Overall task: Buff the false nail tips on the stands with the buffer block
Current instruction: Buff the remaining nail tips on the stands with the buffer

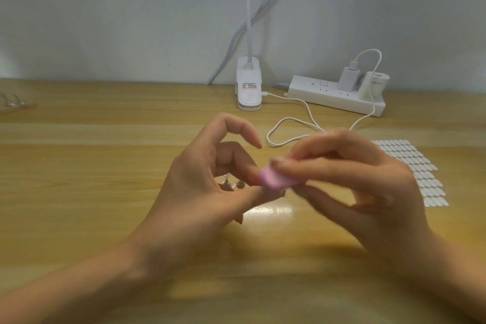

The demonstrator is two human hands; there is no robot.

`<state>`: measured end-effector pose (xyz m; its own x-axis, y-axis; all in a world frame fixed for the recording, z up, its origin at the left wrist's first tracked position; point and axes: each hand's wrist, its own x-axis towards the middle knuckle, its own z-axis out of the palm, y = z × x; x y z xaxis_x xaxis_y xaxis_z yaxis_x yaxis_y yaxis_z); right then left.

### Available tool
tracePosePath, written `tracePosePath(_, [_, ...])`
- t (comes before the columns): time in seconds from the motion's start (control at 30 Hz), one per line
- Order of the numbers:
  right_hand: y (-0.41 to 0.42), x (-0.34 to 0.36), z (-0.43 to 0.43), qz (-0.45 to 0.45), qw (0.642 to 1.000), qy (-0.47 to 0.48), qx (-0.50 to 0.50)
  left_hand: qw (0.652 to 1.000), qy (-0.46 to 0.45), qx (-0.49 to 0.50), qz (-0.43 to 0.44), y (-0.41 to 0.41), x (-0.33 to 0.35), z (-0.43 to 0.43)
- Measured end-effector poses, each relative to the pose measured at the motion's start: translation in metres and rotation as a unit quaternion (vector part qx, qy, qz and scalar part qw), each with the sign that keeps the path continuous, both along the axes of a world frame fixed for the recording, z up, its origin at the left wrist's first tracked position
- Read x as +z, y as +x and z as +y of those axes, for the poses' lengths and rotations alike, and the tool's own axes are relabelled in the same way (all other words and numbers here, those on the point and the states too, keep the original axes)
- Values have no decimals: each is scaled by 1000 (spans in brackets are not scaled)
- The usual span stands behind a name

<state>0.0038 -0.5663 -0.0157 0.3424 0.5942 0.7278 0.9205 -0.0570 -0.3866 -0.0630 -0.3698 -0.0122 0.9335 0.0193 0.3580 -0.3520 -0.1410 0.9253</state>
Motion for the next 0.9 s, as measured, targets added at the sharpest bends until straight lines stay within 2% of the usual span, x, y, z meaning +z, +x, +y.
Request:
tracePosePath(0.67, [3, 3, -1, -6, 1000, 9, -15, 1000, 16, -14, -2, -2, 0, -2])
tracePosePath(0.73, [1, 4, -2, 4, 1000, 22, -18, 1000, 13, -5, -7, -2, 1, -2])
tracePosePath(0.9, [-5, 2, -1, -27, 999, -11, -15, 999, 17, 27, -20, 3, 7, 5])
